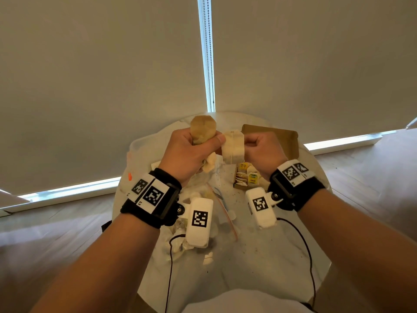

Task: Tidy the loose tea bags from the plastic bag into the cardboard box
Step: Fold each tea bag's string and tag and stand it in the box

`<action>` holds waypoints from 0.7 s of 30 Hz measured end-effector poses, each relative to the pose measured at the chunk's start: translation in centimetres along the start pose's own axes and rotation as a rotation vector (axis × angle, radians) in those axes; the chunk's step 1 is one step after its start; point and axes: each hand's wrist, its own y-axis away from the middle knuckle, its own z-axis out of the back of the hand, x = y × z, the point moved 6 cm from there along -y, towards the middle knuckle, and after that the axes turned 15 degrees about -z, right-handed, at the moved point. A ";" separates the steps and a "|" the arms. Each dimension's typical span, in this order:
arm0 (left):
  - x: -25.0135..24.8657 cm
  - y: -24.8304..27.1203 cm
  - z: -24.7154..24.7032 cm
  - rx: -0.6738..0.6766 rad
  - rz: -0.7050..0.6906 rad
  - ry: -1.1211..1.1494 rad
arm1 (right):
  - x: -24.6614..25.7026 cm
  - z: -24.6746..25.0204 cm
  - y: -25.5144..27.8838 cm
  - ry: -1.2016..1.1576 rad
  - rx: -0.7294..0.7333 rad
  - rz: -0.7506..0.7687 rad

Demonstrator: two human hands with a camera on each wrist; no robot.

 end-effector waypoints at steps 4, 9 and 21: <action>1.3 0.6 -0.1 0.003 0.057 -0.033 | 2.3 0.3 -0.4 0.011 -0.053 0.114; 1.8 0.8 0.1 -0.017 0.064 -0.082 | 4.4 0.5 1.1 0.015 -0.069 0.259; 2.0 0.7 -0.1 -0.024 -0.028 -0.143 | 2.0 0.6 5.0 0.035 0.105 0.308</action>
